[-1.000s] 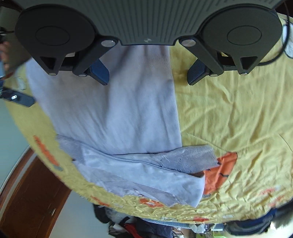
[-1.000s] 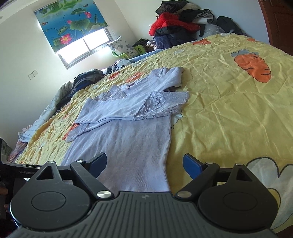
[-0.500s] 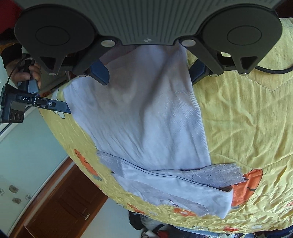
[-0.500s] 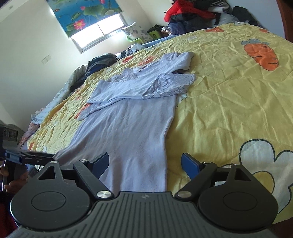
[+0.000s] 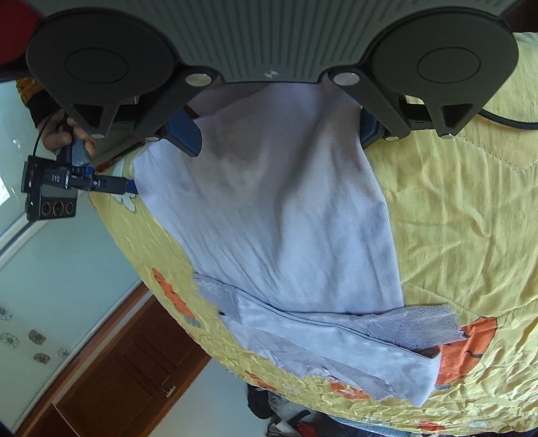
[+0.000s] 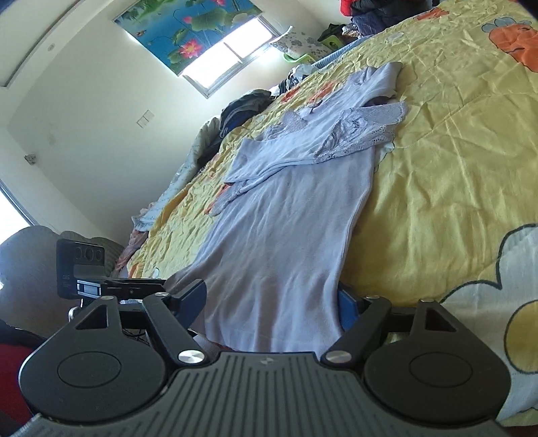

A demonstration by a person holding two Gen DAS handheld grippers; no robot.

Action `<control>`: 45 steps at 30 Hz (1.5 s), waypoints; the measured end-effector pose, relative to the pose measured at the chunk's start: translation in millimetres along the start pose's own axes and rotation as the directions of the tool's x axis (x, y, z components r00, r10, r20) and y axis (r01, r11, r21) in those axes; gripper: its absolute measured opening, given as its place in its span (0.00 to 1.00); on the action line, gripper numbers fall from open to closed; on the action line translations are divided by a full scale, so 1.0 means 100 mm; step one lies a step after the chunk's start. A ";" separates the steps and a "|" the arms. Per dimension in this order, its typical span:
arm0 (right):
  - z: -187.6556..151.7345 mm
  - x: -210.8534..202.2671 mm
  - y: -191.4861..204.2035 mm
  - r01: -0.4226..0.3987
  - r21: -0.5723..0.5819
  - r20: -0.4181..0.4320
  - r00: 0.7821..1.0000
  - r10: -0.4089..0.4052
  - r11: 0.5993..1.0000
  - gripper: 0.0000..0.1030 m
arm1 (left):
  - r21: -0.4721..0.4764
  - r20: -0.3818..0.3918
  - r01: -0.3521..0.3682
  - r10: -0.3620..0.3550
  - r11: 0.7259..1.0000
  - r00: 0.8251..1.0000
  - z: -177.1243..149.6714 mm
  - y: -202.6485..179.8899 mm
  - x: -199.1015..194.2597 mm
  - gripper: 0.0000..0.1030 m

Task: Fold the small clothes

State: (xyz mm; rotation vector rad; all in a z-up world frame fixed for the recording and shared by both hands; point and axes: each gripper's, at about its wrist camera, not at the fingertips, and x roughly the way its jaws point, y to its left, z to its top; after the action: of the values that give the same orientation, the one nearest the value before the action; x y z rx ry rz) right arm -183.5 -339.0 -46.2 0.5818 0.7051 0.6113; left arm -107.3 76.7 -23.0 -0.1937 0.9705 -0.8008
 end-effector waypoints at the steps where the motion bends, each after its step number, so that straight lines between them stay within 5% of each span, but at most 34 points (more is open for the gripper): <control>1: -0.01 -0.02 0.00 0.004 0.003 -0.003 1.000 -0.004 1.000 0.67 | 0.013 -0.001 0.001 -0.001 1.000 1.000 -0.03 -0.01 -0.01 0.88; 4: -0.05 -0.07 -0.06 0.013 0.036 0.009 1.000 -0.014 0.999 0.54 | 0.046 0.003 -0.015 0.015 0.999 1.000 -0.07 -0.05 -0.02 0.84; 8: -0.08 -0.06 -0.04 0.013 0.042 -0.004 1.000 -0.013 0.999 0.51 | 0.064 -0.020 -0.037 0.038 0.997 0.999 -0.08 -0.08 -0.05 0.70; 12: -0.14 -0.05 -0.04 -0.008 0.055 -0.017 1.000 0.009 0.998 0.43 | 0.008 -0.018 -0.050 0.050 0.999 0.999 -0.10 0.05 -0.10 0.32; 14: -0.16 -0.03 -0.11 -0.010 0.101 -0.006 1.000 0.011 0.995 0.31 | -0.057 -0.020 -0.053 0.052 0.997 0.998 -0.09 0.16 -0.10 0.16; 15: -0.17 -0.02 -0.15 0.004 0.124 -0.003 1.000 -0.003 0.992 0.16 | -0.093 -0.024 -0.053 0.051 0.994 0.998 -0.08 0.22 -0.09 0.07; 16: -0.18 0.00 -0.19 0.007 0.145 -0.001 1.000 -0.007 0.989 0.07 | -0.118 -0.024 -0.048 0.046 0.992 0.999 -0.08 0.27 -0.09 0.06; 19: -0.21 0.01 -0.24 -0.001 0.178 0.015 1.000 -0.002 0.984 0.04 | -0.125 -0.008 -0.051 0.050 0.991 0.999 -0.10 0.28 -0.11 0.04; 25: -0.31 -0.02 -0.17 0.028 0.126 0.079 0.996 -0.038 0.992 0.03 | -0.094 0.025 -0.074 0.077 0.993 0.997 -0.14 0.21 -0.12 0.04; 34: -0.24 0.03 -0.06 0.071 0.141 0.057 0.995 -0.079 0.987 0.06 | -0.098 0.055 -0.110 0.116 0.989 0.992 -0.17 0.16 -0.12 0.03; 45: -0.10 0.04 0.11 -0.001 0.131 0.071 0.997 -0.009 0.991 0.06 | -0.074 0.064 -0.158 0.163 0.985 0.984 -0.10 0.06 -0.19 0.03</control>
State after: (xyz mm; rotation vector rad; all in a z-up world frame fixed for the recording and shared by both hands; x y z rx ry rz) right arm -191.8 -325.8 -46.9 0.7206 0.6818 0.5404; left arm -118.4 95.7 -19.1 -0.1990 0.9353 -0.6092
